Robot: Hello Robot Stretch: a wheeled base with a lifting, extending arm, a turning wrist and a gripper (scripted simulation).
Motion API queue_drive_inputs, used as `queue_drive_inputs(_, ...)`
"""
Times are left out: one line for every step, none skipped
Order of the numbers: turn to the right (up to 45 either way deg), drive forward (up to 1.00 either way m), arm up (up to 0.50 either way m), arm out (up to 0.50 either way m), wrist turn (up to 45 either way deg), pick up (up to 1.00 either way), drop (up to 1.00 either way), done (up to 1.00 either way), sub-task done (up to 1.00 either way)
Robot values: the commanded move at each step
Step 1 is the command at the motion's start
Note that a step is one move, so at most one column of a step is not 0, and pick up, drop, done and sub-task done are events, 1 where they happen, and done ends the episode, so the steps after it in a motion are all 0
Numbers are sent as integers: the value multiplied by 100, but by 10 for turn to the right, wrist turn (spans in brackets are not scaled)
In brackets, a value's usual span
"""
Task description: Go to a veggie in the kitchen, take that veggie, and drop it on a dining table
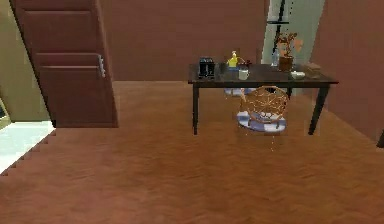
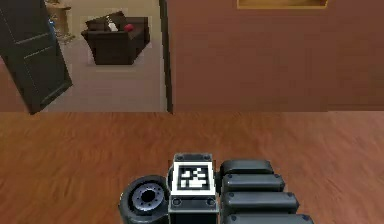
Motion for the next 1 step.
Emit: queue_drive_inputs(-210, 0, 0, 0, 0, 0, 0, 0, 0)
